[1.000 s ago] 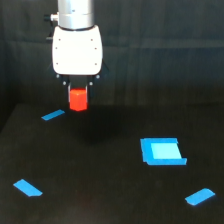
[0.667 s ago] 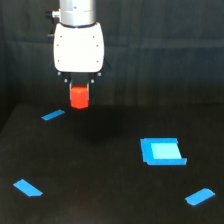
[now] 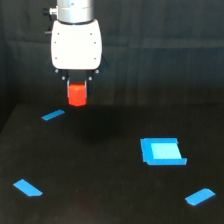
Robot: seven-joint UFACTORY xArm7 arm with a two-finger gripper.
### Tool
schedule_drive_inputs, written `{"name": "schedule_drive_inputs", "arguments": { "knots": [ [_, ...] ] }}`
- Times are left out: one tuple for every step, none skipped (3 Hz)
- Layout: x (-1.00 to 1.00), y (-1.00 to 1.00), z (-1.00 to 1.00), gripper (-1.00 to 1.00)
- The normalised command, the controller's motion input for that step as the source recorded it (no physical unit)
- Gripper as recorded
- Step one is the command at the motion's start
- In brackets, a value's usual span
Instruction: Pick up the red object from the table
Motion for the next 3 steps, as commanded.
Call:
{"name": "schedule_drive_inputs", "arguments": {
  "knots": [
    [0.02, -0.03, 0.08, -0.88],
    [0.04, -0.02, 0.14, -0.95],
    [0.06, -0.04, 0.13, -0.96]
  ]
}}
